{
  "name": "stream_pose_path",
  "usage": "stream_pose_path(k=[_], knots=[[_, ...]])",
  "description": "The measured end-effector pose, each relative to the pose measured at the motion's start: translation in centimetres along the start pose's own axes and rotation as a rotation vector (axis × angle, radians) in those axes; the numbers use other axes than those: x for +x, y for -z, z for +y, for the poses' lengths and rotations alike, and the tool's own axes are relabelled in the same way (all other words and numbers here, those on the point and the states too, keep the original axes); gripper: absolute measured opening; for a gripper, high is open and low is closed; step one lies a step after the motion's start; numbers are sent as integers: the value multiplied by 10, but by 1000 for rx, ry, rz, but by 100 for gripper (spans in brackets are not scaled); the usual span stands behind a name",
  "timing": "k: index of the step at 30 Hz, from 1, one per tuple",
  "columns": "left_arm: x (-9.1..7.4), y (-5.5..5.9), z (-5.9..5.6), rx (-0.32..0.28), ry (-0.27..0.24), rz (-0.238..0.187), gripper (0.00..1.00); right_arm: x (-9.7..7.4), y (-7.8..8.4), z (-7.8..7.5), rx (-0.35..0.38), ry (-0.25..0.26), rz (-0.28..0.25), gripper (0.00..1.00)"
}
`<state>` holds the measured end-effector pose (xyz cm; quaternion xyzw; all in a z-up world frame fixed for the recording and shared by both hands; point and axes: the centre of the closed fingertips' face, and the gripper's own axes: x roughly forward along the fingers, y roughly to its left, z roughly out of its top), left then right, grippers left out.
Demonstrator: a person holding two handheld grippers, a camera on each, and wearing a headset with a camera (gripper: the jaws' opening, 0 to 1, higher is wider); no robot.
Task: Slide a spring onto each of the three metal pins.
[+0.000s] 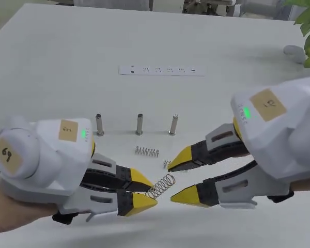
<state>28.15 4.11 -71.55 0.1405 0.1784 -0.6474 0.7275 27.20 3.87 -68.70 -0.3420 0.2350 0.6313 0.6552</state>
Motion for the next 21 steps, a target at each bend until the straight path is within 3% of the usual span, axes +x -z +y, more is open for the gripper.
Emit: stream_pose_path(k=[2,4,8,21], knots=[[0,1,-1,2,3,3,2,1,1,0,1,-13,9,20],[1,2,-3,15,11,13,2,2,-1,5,34,-66,16,19],[2,4,-6,18,18,19,2,6,-3,3,14,-87,35,13],[2,0,-6,27,13,11,2,19,1,3,-1,-139,76,11]])
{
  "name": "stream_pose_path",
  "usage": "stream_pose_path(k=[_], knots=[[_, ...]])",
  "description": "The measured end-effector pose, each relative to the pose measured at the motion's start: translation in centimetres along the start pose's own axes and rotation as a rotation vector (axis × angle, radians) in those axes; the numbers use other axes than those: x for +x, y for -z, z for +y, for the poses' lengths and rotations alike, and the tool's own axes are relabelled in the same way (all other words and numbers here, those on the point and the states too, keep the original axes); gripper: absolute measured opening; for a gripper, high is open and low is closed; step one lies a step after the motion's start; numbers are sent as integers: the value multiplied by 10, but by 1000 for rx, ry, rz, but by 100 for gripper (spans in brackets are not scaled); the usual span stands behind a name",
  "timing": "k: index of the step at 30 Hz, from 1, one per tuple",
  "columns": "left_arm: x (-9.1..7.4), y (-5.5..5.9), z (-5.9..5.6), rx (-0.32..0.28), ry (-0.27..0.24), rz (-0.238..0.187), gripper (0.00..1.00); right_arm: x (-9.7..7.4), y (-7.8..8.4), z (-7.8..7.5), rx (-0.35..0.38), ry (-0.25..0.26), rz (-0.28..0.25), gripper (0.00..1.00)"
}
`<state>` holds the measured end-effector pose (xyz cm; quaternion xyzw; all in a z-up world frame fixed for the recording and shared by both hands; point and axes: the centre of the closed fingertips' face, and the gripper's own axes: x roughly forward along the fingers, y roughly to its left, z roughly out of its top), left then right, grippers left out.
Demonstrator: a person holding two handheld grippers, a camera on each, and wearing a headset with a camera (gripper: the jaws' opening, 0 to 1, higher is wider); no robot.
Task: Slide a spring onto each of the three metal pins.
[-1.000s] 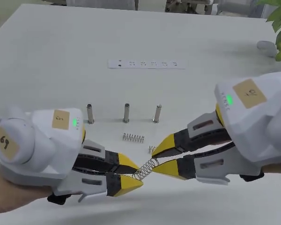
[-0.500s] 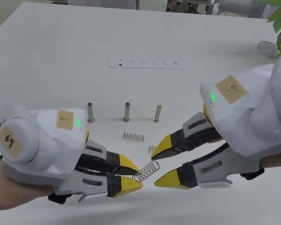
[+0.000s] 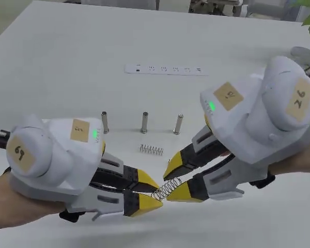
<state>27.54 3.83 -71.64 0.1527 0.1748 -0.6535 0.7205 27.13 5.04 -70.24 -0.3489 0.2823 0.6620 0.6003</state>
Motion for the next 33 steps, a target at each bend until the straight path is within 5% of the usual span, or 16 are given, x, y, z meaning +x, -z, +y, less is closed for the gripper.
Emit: stream_pose_path(k=[33], knots=[[1,-5,2,-14,-24,-27,6,0,3,5,-8,-16,26,8]])
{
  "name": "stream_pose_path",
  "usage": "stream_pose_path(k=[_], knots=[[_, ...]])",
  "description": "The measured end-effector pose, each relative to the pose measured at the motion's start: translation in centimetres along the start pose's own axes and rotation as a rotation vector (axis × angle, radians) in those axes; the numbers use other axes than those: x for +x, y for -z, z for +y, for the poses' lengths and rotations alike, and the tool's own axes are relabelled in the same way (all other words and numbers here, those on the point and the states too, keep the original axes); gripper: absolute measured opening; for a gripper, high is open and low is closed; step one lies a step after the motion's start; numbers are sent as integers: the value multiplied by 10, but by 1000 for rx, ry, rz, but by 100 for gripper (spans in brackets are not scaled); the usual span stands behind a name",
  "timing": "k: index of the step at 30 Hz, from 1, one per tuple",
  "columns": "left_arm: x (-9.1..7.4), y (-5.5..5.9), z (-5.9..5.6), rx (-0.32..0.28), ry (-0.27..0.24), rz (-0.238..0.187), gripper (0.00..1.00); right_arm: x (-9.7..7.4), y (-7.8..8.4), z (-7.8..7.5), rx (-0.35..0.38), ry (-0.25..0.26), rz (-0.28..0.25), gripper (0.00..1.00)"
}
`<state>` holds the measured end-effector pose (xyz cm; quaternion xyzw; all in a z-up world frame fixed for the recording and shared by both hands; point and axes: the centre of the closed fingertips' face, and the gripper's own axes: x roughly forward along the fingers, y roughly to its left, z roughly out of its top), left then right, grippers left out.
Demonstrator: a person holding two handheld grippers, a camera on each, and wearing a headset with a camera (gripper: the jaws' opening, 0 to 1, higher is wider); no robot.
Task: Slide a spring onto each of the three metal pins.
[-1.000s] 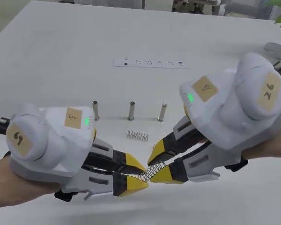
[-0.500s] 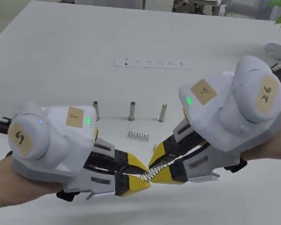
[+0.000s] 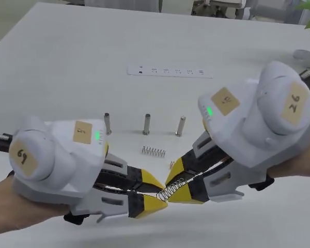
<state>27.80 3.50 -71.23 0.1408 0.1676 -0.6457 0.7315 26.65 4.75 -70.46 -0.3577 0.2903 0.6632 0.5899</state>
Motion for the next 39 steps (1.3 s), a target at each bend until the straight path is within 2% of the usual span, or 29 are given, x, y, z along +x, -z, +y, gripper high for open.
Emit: stream_pose_path(k=[6,11,13,17,19,22,25,26,32,36,39], knots=[[-6,2,7,-40,-50,-18,19,1,0,-1,-1,1,1,8],[-16,9,19,-133,-152,-50,35,2,0,-3,-3,-1,0,8],[-20,13,22,-143,-189,-51,41,2,0,-3,-4,-4,0,8],[-29,20,27,-182,-244,-57,48,3,0,-3,-12,-13,3,8],[-34,22,30,-219,-277,-66,52,4,-2,-3,-9,-19,-2,8],[-39,24,34,-222,-314,-71,58,5,-3,-3,-14,-26,-5,8],[-46,27,40,-239,-353,-71,59,7,-4,-5,-26,-34,-1,8],[-49,28,43,-252,-378,-77,61,7,-4,-5,-30,-37,0,8],[-61,31,53,-265,-444,-76,72,8,-4,-8,-52,-54,14,8],[-68,35,61,-266,-501,-64,82,7,-4,-12,-68,-65,25,8],[-72,39,63,-284,-523,-55,89,8,-4,-14,-80,-74,33,8]])
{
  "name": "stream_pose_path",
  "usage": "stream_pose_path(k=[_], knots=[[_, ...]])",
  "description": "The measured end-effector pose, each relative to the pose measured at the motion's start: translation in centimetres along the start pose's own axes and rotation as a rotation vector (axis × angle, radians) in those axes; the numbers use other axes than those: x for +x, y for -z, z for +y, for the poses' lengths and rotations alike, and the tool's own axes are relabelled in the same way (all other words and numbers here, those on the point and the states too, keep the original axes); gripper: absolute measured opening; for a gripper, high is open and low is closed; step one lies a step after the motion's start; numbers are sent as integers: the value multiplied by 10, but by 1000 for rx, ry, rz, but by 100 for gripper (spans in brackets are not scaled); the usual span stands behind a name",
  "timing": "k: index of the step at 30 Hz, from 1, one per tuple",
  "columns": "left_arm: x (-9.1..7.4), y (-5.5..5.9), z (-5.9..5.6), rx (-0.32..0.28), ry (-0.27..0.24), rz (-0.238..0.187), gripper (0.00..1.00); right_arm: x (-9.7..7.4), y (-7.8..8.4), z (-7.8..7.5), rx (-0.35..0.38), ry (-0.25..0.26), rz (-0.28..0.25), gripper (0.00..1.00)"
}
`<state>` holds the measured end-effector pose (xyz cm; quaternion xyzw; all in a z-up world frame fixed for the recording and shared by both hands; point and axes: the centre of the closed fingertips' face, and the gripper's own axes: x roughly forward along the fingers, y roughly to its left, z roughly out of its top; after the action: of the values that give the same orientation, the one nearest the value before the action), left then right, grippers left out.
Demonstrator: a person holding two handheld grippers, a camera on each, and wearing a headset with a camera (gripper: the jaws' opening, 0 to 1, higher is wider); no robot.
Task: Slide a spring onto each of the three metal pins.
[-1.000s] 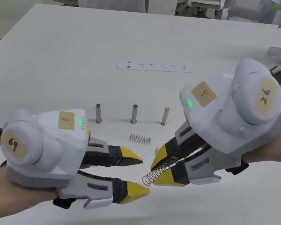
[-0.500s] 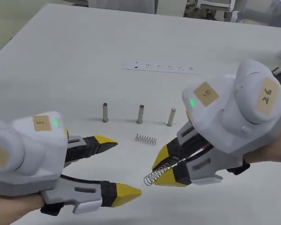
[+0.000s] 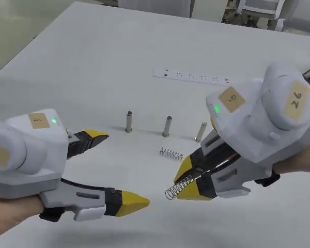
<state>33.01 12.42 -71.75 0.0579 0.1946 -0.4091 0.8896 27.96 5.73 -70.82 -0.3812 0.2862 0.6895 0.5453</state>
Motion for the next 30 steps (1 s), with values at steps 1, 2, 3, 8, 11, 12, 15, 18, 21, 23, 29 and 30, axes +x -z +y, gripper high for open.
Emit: stream_pose_path(k=[1,2,3,8,11,12,15,18,21,23,29,30], knots=[[-1,1,2,-4,-9,2,91,0,0,-1,-4,-3,2,8],[-2,2,3,-6,-14,3,92,0,-1,-2,-7,-5,3,8],[-2,3,5,-10,-17,4,92,1,-1,-3,-11,-6,2,8],[-5,6,10,-27,-40,8,97,1,-1,-9,-21,-17,15,8],[-7,10,13,-18,-50,27,98,0,2,-15,-23,-15,27,8],[-8,10,15,-21,-54,25,98,0,2,-17,-16,-18,25,8],[-10,10,19,-31,-67,16,98,-2,6,-24,-19,-14,42,8],[-11,11,22,-26,-75,13,98,-2,7,-38,-13,-5,53,8],[-12,13,27,-24,-86,8,97,-3,9,-47,-30,-3,82,8],[-14,14,29,-22,-92,6,97,-3,8,-59,-33,-4,91,8],[-16,21,33,-13,-92,21,97,-1,3,-80,-63,-12,128,8],[-16,22,33,-13,-92,21,97,-1,2,-83,-66,-13,132,8]])
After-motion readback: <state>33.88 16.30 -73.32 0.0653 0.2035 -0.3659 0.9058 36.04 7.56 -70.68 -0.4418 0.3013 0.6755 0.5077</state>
